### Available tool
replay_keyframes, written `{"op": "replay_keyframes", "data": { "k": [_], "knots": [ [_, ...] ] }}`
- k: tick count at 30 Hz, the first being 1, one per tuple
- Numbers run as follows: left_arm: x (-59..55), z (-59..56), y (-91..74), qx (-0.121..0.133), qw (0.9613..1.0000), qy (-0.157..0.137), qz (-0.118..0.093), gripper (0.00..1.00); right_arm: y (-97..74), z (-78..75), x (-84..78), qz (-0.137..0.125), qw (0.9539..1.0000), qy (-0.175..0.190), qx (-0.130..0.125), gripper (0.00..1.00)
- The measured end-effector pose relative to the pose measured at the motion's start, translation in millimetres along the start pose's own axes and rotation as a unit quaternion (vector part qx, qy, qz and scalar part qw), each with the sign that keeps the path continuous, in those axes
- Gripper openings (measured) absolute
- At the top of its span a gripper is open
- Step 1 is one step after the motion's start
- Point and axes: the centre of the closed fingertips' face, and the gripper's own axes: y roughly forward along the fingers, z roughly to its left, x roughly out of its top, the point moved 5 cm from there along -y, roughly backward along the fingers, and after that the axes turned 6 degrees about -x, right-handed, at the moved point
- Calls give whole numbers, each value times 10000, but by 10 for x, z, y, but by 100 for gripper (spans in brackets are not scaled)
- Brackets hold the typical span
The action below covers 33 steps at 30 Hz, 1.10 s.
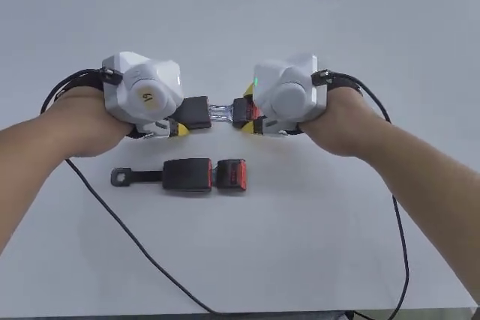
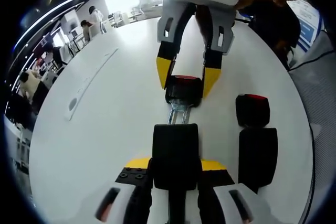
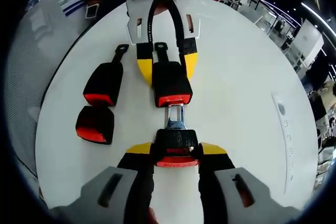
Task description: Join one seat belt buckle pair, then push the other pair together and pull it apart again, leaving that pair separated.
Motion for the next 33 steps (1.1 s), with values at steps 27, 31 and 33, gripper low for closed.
{"op": "replay_keyframes", "data": {
  "k": [27, 31, 33],
  "knots": [
    [-1, 6, 12, -146, 9995, 211, -168, 32, 53, 19, 99, -238, 9995, -51, 175, 28],
    [1, 8, 14, -167, 9994, 232, -177, 32, 66, 19, 132, -201, 9996, -80, 175, 28],
    [4, 7, 15, -171, 9994, 237, -161, 32, 77, 21, 152, -211, 9996, -79, 187, 28]
  ]
}}
